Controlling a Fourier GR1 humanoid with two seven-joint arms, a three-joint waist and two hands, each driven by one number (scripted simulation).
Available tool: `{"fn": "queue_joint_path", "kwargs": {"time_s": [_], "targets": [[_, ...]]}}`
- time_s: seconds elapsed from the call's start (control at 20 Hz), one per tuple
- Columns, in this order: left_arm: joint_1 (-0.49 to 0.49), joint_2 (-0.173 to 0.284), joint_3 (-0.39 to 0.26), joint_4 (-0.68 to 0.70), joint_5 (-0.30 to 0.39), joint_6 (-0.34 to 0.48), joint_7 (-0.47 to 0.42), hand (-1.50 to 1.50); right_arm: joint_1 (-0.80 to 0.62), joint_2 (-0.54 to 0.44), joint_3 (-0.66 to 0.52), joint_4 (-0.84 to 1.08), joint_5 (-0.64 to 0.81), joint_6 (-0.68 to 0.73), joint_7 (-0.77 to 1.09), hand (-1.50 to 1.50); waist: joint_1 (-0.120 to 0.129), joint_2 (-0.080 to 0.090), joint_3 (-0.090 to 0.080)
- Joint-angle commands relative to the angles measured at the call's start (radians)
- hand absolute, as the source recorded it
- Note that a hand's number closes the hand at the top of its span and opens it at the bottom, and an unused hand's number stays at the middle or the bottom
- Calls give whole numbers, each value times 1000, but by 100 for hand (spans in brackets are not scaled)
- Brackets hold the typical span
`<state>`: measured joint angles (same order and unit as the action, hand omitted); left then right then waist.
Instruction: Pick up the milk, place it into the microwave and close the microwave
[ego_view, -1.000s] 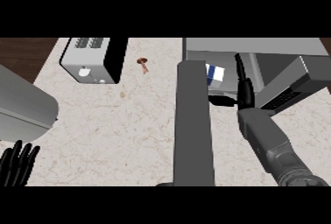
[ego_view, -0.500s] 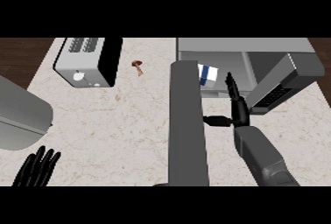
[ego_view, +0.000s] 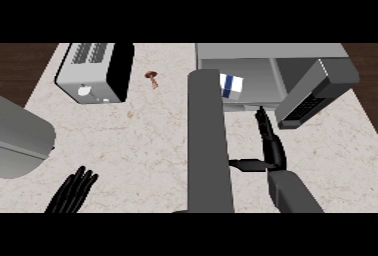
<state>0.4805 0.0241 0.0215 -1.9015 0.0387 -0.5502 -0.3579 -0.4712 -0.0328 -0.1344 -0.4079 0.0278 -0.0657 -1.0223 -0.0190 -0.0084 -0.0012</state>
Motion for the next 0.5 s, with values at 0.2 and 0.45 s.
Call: {"fn": "queue_joint_path", "kwargs": {"time_s": [0.2,0.45], "targets": [[-80,-23,-114,4,-130,60,50,150,254,-23,30,-370,-90,155,72,-150,-9,-2,-1],[-239,-24,-160,134,-189,117,76,150,434,-89,42,-616,-159,262,147,150,-15,2,-1]]}}
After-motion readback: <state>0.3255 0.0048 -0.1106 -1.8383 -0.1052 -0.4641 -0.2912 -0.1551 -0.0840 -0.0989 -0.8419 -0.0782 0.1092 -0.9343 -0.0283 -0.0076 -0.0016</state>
